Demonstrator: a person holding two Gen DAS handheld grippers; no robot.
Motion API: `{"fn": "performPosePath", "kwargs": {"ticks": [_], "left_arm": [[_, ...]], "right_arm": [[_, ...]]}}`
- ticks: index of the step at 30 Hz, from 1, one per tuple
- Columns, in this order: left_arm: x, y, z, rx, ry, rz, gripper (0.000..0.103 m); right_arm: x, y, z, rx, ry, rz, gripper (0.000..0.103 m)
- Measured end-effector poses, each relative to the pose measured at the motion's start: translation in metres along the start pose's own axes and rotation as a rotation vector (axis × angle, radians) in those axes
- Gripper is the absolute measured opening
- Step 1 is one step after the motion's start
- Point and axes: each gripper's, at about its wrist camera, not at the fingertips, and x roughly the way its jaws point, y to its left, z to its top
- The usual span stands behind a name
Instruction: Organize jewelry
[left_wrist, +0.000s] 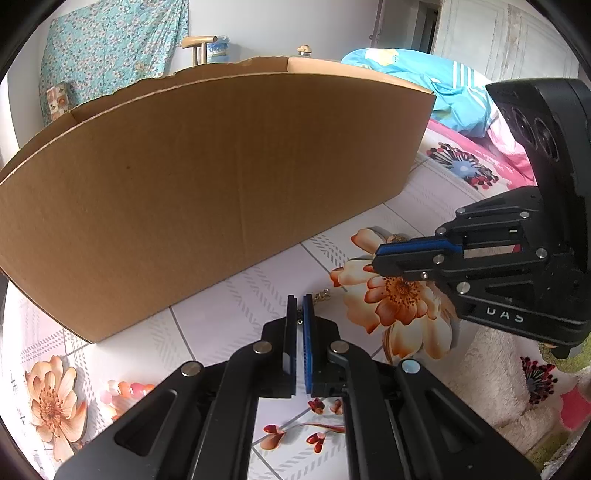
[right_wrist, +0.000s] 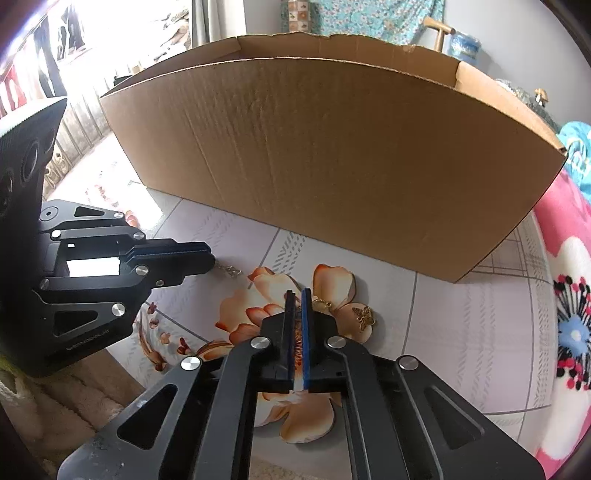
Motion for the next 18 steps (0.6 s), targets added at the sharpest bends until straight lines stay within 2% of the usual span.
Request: {"fn": "performPosePath", "kwargs": {"ticks": [6, 8, 13, 18], "left_arm": [[0.000, 0.001, 0.000, 0.001, 0.002, -0.002, 0.002], [0.000, 0.001, 0.001, -0.001, 0.002, -0.003, 0.002], [0.000, 0.001, 0.001, 0.001, 0.004, -0.003, 0.002], [0.001, 0.000, 0.002, 0.005, 0.007, -0.004, 0.003]], "right_arm": [[-0.009, -0.012, 0.001, 0.039, -0.003, 0.032, 0.009], [-0.008, -0.016, 0.002, 0.058, 0.001, 0.041, 0.016], [-0.002, -0.019, 0.004, 0.061, 0.010, 0.024, 0.027], [0.005, -0.015, 0.008, 0.014, 0.039, 0.021, 0.029]]}}
